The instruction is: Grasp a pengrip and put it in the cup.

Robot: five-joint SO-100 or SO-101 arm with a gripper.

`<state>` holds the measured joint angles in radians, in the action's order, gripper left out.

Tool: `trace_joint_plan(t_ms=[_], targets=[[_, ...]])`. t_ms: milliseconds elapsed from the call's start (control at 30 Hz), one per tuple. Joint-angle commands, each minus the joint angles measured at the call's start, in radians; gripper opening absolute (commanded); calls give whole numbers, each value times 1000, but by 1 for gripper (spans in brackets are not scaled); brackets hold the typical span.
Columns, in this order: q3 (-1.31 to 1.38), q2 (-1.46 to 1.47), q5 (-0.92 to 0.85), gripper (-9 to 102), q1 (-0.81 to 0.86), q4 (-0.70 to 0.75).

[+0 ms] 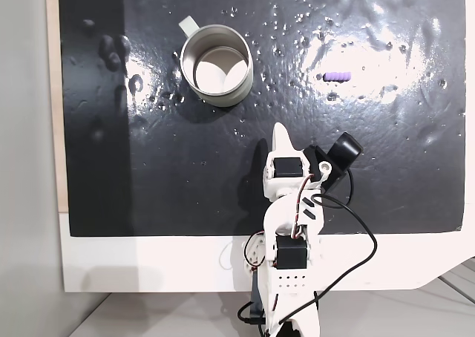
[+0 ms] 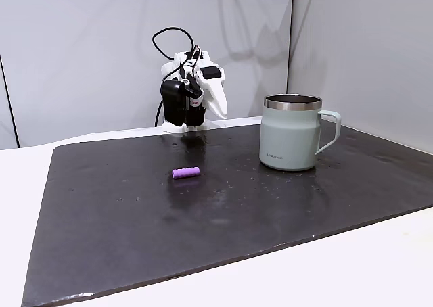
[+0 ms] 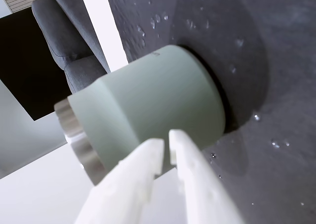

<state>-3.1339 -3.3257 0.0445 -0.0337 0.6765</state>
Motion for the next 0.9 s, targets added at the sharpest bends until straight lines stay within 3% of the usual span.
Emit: trace_joint_plan(t_ms=[0,500,667,867], targets=[[-55,-12,9,0,0,-41],[-12,-12,3,0,6,-35],[190,32,0,0,-18,55],[617,437,38,0,12,150]])
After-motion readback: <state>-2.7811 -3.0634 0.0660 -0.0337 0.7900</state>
